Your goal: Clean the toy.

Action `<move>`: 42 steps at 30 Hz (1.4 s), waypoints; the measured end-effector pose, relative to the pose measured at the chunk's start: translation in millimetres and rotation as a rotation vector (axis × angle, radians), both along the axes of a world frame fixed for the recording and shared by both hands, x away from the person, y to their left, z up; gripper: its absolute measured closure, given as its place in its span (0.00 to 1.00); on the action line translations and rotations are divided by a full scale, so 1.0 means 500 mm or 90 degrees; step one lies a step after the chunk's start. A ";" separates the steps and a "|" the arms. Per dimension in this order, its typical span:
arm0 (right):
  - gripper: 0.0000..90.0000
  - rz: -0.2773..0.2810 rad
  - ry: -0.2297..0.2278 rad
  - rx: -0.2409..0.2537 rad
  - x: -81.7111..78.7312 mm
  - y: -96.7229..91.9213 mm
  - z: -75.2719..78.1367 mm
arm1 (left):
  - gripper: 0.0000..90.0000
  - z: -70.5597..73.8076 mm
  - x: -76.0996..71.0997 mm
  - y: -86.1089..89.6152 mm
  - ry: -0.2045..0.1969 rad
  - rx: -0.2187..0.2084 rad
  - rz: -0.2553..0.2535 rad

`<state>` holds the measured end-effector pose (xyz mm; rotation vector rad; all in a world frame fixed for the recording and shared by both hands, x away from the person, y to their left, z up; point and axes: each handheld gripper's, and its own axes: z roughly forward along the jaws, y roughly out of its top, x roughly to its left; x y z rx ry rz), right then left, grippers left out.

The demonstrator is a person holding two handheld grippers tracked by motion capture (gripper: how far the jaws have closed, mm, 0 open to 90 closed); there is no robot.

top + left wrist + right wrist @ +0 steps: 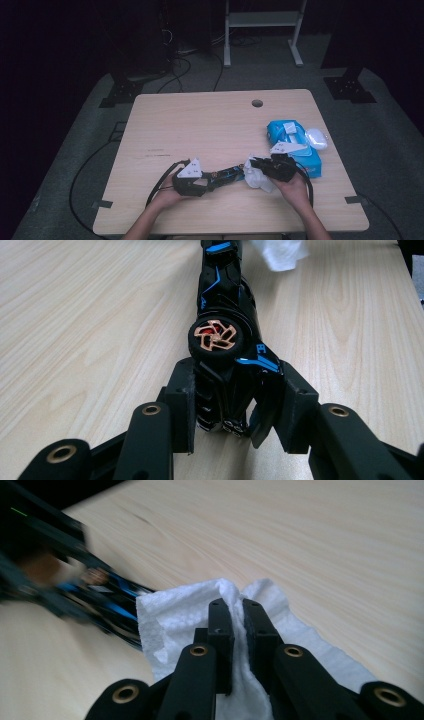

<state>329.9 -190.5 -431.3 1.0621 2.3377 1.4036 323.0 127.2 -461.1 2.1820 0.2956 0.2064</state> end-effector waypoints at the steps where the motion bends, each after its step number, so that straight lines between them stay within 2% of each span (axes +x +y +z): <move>1: 0.93 0.012 -0.006 0.013 -0.004 0.008 0.005 | 0.65 0.000 0.001 0.000 0.001 -0.001 0.000; 3: 0.93 0.033 -0.013 0.010 -0.009 0.029 0.011 | 0.65 -0.001 0.000 0.000 0.001 -0.003 0.001; 4: 0.93 0.040 -0.013 -0.002 -0.009 0.036 0.010 | 0.65 0.000 0.000 0.000 0.000 -0.001 0.001; 6: 0.92 0.033 -0.016 -0.033 -0.003 0.040 0.002 | 0.65 0.001 -0.002 -0.001 -0.002 -0.005 0.002; 8: 0.92 0.021 -0.005 -0.020 0.002 0.031 0.001 | 0.65 0.003 -0.003 -0.003 -0.006 -0.001 0.003; 10: 0.93 0.022 -0.024 -0.040 -0.004 0.041 0.007 | 0.65 0.001 -0.002 -0.003 -0.004 0.000 0.002; 12: 0.93 0.040 -0.027 -0.030 -0.009 0.060 0.011 | 0.65 0.000 -0.001 -0.002 0.000 -0.004 0.003; 15: 0.93 0.058 -0.035 -0.057 -0.009 0.099 0.008 | 0.65 0.000 -0.001 -0.003 0.000 -0.003 0.005; 19: 0.93 0.093 -0.032 -0.056 -0.012 0.143 0.007 | 0.65 0.000 -0.001 -0.004 -0.003 -0.003 0.004; 20: 0.93 0.101 -0.042 -0.051 -0.016 0.154 0.006 | 0.65 -0.001 -0.001 -0.005 -0.001 -0.005 0.005; 21: 0.93 0.107 -0.037 -0.037 -0.018 0.166 0.004 | 0.65 -0.001 -0.001 -0.005 -0.001 -0.004 0.006; 23: 0.93 0.123 -0.043 -0.046 -0.017 0.179 0.006 | 0.65 -0.001 -0.001 -0.004 0.000 -0.005 0.007; 26: 0.93 0.110 -0.044 -0.057 -0.012 0.163 0.009 | 0.65 0.000 -0.001 -0.004 -0.004 -0.002 0.005; 28: 0.93 0.079 -0.044 -0.060 -0.008 0.130 0.006 | 0.65 -0.002 0.001 -0.002 0.003 -0.011 0.008; 30: 0.93 0.052 -0.034 -0.044 -0.001 0.093 0.005 | 0.65 -0.001 0.002 -0.003 0.002 -0.009 0.006; 32: 0.93 0.023 -0.047 -0.065 0.002 0.065 0.007 | 0.65 0.000 0.000 -0.003 -0.001 -0.007 0.006; 34: 0.93 0.013 -0.034 -0.054 0.004 0.048 0.008 | 0.65 0.002 0.001 -0.004 -0.005 -0.004 0.003; 37: 0.93 0.012 -0.049 -0.066 -0.002 0.061 0.007 | 0.65 0.001 0.002 -0.005 -0.002 -0.001 0.004; 41: 0.93 0.052 -0.049 -0.052 -0.006 0.107 0.007 | 0.65 0.000 0.003 -0.006 -0.002 -0.003 0.007; 42: 0.93 0.071 -0.037 -0.040 -0.006 0.122 0.005 | 0.65 0.000 0.003 -0.006 -0.004 -0.003 0.007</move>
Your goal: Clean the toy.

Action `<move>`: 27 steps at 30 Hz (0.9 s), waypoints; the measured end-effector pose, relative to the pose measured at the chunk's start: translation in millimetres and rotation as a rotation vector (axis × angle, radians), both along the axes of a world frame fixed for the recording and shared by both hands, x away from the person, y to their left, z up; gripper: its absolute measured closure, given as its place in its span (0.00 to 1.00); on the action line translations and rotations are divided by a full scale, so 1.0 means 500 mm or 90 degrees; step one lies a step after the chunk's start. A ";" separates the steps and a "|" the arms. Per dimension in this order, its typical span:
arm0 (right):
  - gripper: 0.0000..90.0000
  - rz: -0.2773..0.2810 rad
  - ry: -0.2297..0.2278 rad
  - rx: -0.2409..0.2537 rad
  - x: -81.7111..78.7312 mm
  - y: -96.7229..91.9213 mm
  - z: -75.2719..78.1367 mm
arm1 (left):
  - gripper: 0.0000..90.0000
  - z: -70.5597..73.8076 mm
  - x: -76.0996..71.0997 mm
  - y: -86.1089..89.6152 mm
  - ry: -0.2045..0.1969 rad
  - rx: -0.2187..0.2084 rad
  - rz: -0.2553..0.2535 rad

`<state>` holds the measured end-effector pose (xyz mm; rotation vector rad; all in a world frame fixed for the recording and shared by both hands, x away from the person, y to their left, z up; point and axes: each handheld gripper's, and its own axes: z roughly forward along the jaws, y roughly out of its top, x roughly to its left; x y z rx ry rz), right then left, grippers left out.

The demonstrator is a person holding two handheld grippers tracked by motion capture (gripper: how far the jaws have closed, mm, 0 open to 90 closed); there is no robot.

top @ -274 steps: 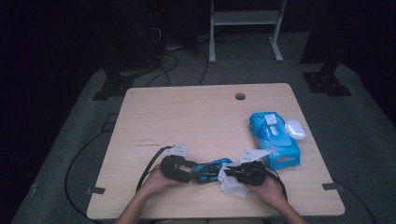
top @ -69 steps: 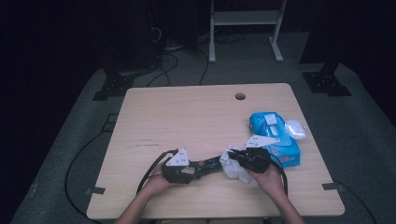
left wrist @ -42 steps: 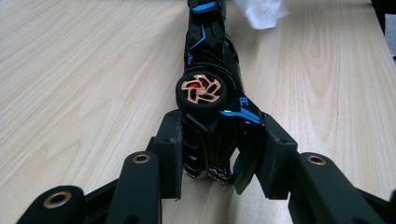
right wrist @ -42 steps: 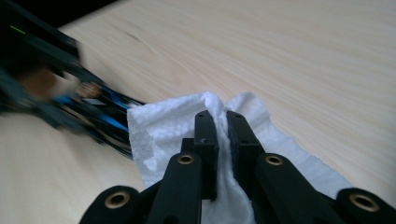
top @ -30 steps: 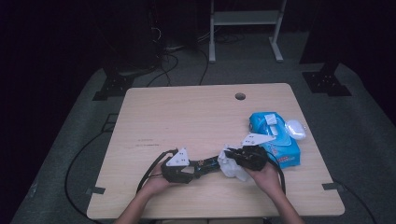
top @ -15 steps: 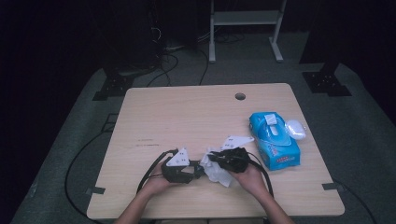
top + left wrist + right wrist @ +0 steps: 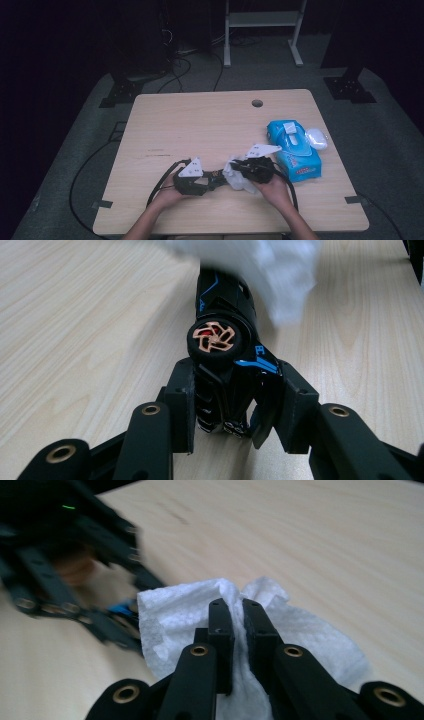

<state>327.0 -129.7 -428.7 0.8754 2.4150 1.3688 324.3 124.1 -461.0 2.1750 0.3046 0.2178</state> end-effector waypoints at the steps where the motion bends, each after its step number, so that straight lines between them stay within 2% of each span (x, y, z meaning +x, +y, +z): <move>1: 0.93 0.014 0.004 0.002 -0.003 0.017 -0.003 | 0.65 0.000 0.000 0.000 0.000 0.002 0.001; 2: 0.93 0.020 -0.012 0.001 -0.009 0.031 -0.006 | 0.65 0.000 0.000 0.002 0.001 0.003 -0.001; 3: 0.93 0.026 -0.015 0.001 -0.012 0.040 -0.006 | 0.65 0.000 0.000 0.004 0.001 -0.001 -0.001; 5: 0.93 0.032 -0.010 -0.005 -0.009 0.039 -0.002 | 0.65 -0.001 -0.001 0.005 0.001 -0.001 0.000; 7: 0.93 0.013 -0.012 -0.011 -0.003 0.022 -0.002 | 0.65 0.000 0.001 0.005 0.003 -0.001 0.000; 10: 0.93 -0.022 -0.006 0.003 0.005 -0.019 -0.001 | 0.65 0.000 0.002 0.005 0.002 0.002 -0.002; 12: 0.93 -0.051 -0.015 -0.009 0.008 -0.044 0.000 | 0.65 -0.001 0.002 0.006 0.003 -0.003 0.000; 13: 0.93 -0.062 -0.010 -0.005 0.013 -0.056 -0.001 | 0.65 -0.001 0.002 0.006 0.005 -0.004 0.000; 15: 0.93 -0.063 0.021 0.030 0.023 -0.078 -0.007 | 0.65 0.001 0.001 0.005 -0.002 0.000 -0.001; 16: 0.93 -0.064 0.024 0.032 0.024 -0.080 -0.007 | 0.65 0.001 0.001 0.004 -0.003 0.001 -0.002; 18: 0.93 -0.065 0.003 0.003 0.020 -0.071 -0.002 | 0.65 0.001 0.002 0.004 -0.003 0.002 -0.003; 20: 0.93 -0.061 -0.003 -0.010 0.018 -0.068 0.001 | 0.65 0.002 0.003 0.006 -0.005 0.006 -0.002; 27: 0.93 -0.064 0.002 -0.005 0.018 -0.071 0.003 | 0.65 0.004 0.003 0.011 -0.007 0.007 -0.003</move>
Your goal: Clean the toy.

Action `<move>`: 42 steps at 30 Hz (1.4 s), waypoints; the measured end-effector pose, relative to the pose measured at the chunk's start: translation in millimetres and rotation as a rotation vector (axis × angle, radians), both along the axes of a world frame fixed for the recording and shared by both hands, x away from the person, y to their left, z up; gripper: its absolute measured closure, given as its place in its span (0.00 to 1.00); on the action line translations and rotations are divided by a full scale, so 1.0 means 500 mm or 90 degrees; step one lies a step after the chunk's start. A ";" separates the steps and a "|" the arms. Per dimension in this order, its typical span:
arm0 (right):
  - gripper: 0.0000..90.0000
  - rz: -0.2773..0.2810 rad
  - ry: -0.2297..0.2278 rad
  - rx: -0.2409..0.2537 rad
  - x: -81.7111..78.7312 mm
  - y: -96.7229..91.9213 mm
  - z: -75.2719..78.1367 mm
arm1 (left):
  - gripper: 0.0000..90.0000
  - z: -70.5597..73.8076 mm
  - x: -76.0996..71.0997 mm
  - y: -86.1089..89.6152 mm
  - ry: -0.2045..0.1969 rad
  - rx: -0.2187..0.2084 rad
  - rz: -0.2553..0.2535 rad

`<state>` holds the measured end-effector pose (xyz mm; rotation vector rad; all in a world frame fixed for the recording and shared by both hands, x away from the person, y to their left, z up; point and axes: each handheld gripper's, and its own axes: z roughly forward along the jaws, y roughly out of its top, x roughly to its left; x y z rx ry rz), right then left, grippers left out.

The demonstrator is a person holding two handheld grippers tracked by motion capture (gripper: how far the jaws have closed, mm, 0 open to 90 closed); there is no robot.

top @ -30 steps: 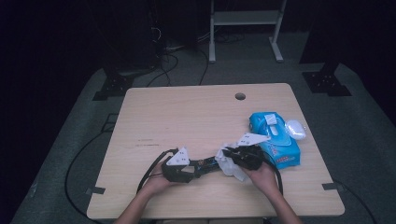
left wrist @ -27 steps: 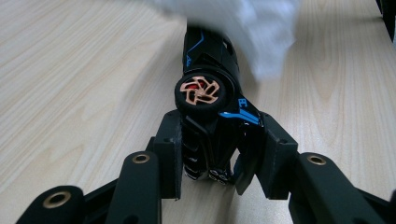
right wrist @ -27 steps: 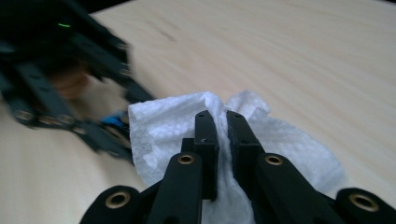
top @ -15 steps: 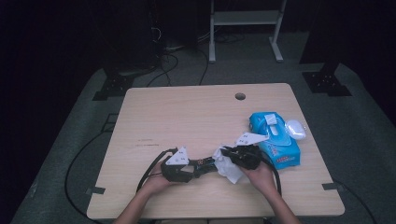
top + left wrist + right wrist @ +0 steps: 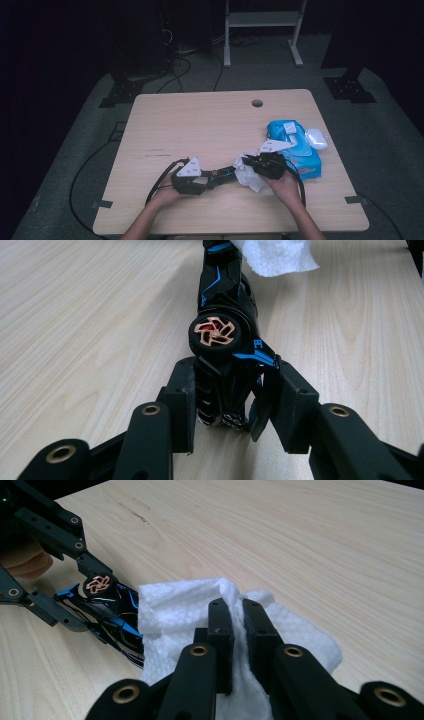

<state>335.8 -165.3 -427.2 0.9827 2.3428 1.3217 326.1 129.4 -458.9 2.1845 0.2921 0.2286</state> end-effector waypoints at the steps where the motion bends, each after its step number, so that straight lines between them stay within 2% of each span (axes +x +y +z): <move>1: 0.93 -0.002 -0.004 0.001 -0.001 0.000 0.001 | 0.65 0.000 0.000 0.000 -0.001 0.001 0.000; 5: 0.93 -0.024 -0.018 0.000 -0.004 -0.012 0.011 | 0.65 0.000 0.001 0.002 0.002 0.001 0.001; 8: 0.93 -0.030 -0.009 0.002 -0.001 -0.021 0.011 | 0.65 0.000 0.001 0.002 0.002 0.002 0.001; 11: 0.93 -0.013 0.002 -0.012 -0.002 -0.006 0.003 | 0.65 0.000 0.002 0.002 0.004 0.001 0.000; 13: 0.93 -0.013 -0.010 -0.015 -0.004 0.005 0.002 | 0.65 0.000 0.003 0.003 0.008 -0.002 0.003; 15: 0.93 0.005 0.003 -0.007 -0.002 0.017 0.003 | 0.65 0.000 0.003 0.002 0.003 0.002 0.002; 20: 0.93 0.020 -0.015 -0.027 -0.006 0.059 0.002 | 0.65 0.001 0.005 0.006 0.004 0.003 0.010; 22: 0.93 0.036 0.000 -0.005 -0.003 0.067 0.002 | 0.65 0.000 0.006 0.006 0.004 -0.001 0.012; 24: 0.93 0.042 -0.007 -0.013 -0.006 0.083 0.000 | 0.65 -0.001 0.007 0.006 0.004 -0.001 0.012; 26: 0.93 0.064 0.009 -0.003 -0.007 0.100 -0.001 | 0.65 0.000 0.006 0.005 0.003 0.001 0.012; 29: 0.93 0.086 0.001 0.003 -0.013 0.132 -0.002 | 0.65 0.000 0.006 0.004 0.003 0.000 0.013; 36: 0.93 0.168 0.026 0.028 -0.022 0.201 -0.006 | 0.65 0.000 0.006 0.006 0.005 0.001 0.012; 38: 0.93 0.168 0.019 0.018 -0.024 0.203 -0.007 | 0.65 0.000 0.006 0.006 0.005 0.000 0.011; 42: 0.93 0.150 0.018 0.022 -0.013 0.178 -0.002 | 0.65 0.000 0.007 0.006 0.003 -0.001 0.012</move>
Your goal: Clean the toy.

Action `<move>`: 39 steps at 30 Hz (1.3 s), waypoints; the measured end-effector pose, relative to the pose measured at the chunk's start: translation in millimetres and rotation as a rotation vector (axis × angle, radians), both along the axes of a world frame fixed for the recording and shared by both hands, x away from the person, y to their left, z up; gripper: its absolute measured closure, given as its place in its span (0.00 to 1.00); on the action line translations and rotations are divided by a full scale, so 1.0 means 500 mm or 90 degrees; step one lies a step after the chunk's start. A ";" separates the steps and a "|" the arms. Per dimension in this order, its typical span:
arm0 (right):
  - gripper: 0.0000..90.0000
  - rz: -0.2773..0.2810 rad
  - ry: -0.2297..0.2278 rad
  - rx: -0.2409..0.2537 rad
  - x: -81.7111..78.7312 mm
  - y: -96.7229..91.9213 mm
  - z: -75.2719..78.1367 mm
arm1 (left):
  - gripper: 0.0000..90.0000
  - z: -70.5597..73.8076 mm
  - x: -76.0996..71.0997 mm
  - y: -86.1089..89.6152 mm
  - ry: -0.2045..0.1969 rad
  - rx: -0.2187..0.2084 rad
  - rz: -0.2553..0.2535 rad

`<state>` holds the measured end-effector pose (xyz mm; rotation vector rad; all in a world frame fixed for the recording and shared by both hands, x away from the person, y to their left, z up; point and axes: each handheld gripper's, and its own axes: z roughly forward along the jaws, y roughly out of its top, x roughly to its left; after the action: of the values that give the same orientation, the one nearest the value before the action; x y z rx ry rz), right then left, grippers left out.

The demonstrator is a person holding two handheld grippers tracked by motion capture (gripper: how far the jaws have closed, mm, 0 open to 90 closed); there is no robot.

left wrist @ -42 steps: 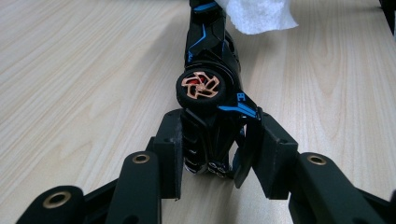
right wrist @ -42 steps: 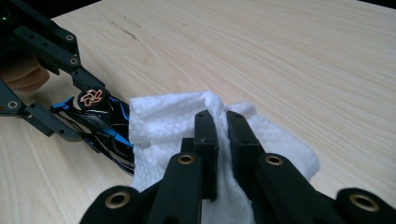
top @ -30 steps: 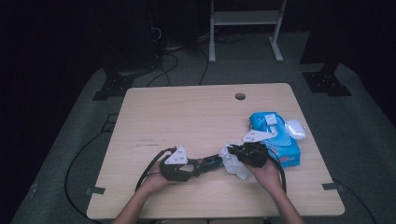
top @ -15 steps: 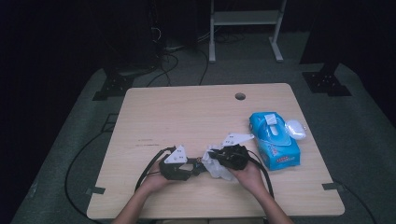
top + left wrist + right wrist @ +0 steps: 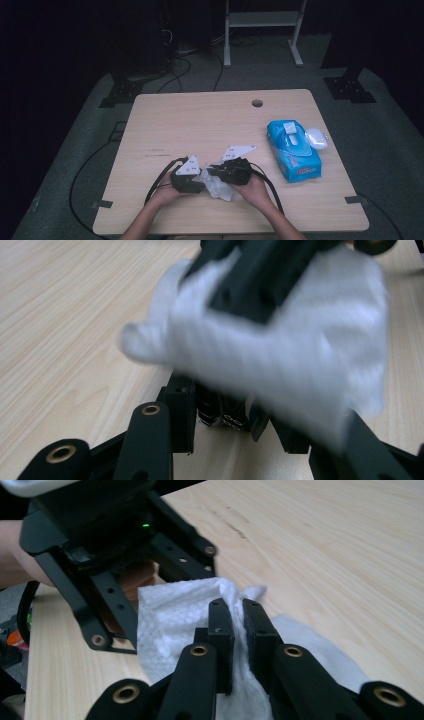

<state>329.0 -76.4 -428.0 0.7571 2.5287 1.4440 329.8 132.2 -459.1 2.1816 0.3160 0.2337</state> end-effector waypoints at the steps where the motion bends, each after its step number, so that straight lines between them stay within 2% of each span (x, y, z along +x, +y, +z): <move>1: 0.93 -0.013 -0.005 -0.007 0.002 -0.008 0.002 | 0.65 -0.001 0.000 0.000 0.002 -0.002 0.001; 2: 0.93 -0.023 -0.019 -0.022 0.003 -0.016 0.003 | 0.65 -0.001 0.002 0.001 0.003 -0.003 0.001; 6: 0.93 -0.069 -0.021 -0.034 0.013 -0.072 0.004 | 0.65 -0.002 0.004 0.003 0.012 -0.009 0.004; 9: 0.93 -0.104 -0.007 -0.020 0.023 -0.124 0.003 | 0.65 -0.002 0.005 0.003 0.010 -0.009 0.006; 11: 0.93 -0.134 -0.015 -0.031 0.027 -0.153 0.006 | 0.65 -0.002 0.006 0.004 0.008 -0.009 0.008; 14: 0.93 -0.152 0.009 -0.010 0.032 -0.187 0.001 | 0.65 -0.003 0.010 0.007 0.011 -0.011 0.012; 19: 0.93 -0.149 0.005 -0.016 0.029 -0.186 -0.007 | 0.64 -0.003 0.011 0.009 0.015 -0.015 0.018; 25: 0.93 -0.145 0.000 -0.026 0.024 -0.183 -0.009 | 0.56 0.008 0.020 0.025 0.064 -0.088 0.026; 30: 0.93 -0.144 -0.001 -0.033 0.021 -0.186 -0.014 | 0.54 0.017 0.027 0.034 0.084 -0.128 0.036; 31: 0.93 -0.144 -0.003 -0.033 0.021 -0.187 -0.015 | 0.54 0.021 0.030 0.035 0.092 -0.132 0.040; 35: 0.93 -0.144 0.001 -0.043 0.020 -0.189 -0.018 | 0.54 0.029 0.044 0.040 0.123 -0.176 0.068; 39: 0.93 -0.138 0.002 -0.056 0.019 -0.188 -0.009 | 0.55 0.021 0.051 0.040 0.141 -0.166 0.088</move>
<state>338.5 -170.5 -432.7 0.9835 2.4061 1.2547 355.5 152.0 -448.5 1.9311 0.5900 0.0226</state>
